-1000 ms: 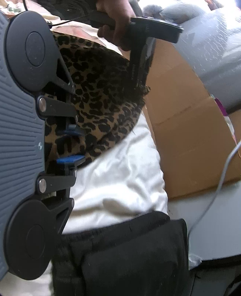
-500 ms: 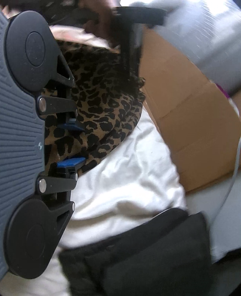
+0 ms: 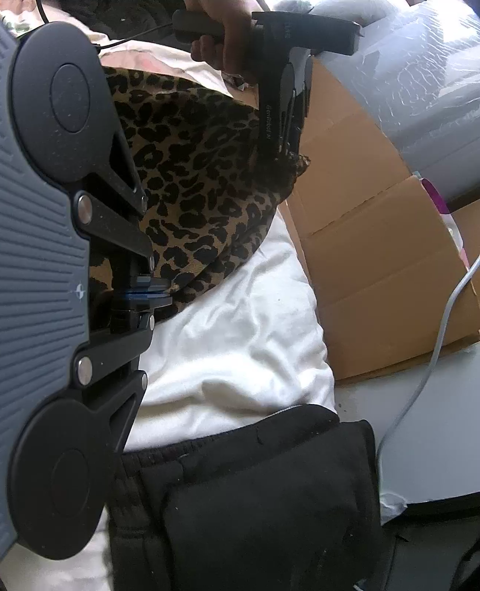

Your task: Fold clothes

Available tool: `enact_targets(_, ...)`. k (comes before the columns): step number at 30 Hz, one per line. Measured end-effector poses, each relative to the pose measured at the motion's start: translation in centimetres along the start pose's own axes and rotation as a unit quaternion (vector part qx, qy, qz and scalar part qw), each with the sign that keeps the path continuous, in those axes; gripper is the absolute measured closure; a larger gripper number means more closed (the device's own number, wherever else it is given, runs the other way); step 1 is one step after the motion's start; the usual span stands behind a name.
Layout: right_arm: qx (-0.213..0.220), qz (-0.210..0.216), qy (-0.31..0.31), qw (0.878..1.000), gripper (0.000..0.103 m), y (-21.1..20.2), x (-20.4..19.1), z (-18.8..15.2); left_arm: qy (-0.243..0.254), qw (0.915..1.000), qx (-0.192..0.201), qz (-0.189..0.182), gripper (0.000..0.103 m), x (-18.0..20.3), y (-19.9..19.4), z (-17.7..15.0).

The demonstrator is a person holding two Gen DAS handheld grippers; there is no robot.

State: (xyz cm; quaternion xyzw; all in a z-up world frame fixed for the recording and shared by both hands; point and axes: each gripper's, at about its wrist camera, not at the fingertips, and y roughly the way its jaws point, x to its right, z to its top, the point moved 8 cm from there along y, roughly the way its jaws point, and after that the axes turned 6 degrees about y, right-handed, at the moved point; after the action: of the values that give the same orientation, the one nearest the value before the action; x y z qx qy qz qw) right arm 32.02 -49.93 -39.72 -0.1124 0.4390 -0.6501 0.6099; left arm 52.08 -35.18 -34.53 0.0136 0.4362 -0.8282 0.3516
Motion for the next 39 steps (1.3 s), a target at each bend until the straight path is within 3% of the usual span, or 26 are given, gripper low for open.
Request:
enact_targets(5,0.013,-0.016,-0.013,1.000,0.103,-1.0,-0.1,0.5,-0.010,0.9998,0.015,-0.009,0.062,0.0,0.2,0.5)
enact_targets(11,0.012,-0.033,-0.016,0.999,0.103,-1.5,0.2,0.4,-0.010,0.9998,0.000,-0.017,0.060,0.8,2.0,0.0)
enact_targets(19,-0.019,-0.050,0.028,0.998,0.101,1.0,2.6,-0.9,-0.027,0.9994,-0.020,-0.009,0.044,1.4,5.2,-1.0)
enact_targets(22,-0.017,-0.052,0.034,0.998,0.088,0.8,2.8,-0.7,-0.025,0.9994,-0.022,-0.009,0.042,1.2,5.3,-0.9)
enact_targets(24,-0.013,-0.053,0.046,0.997,0.085,0.4,2.9,-0.3,-0.019,0.9995,-0.022,-0.010,0.042,0.8,4.7,-0.5)
enact_targets(27,0.013,-0.055,0.067,0.996,0.066,-0.3,2.5,1.3,-0.009,0.9999,-0.008,-0.008,0.042,-0.5,2.3,0.5)
enact_targets(30,0.035,-0.044,0.064,0.996,0.065,-0.6,1.1,2.7,-0.041,0.9990,0.019,-0.007,0.043,-2.9,-0.5,1.2)
enact_targets(32,0.042,-0.033,0.043,0.998,0.065,-0.7,-0.2,2.9,-0.071,0.9966,0.039,-0.016,0.050,-4.2,-1.9,1.0)
enact_targets(34,0.046,-0.018,0.013,0.999,0.065,-0.9,-1.9,2.6,-0.085,0.9950,0.045,-0.026,0.072,-4.7,-2.8,0.2)
enact_targets(37,0.041,-0.006,-0.015,0.999,0.069,-0.6,-3.3,1.6,-0.075,0.9957,0.027,-0.048,0.091,-3.9,-3.2,-1.5)
enact_targets(39,0.035,-0.003,-0.027,0.999,0.076,-0.2,-3.9,1.1,-0.058,0.9964,0.022,-0.058,0.091,-3.1,-3.7,-2.4)
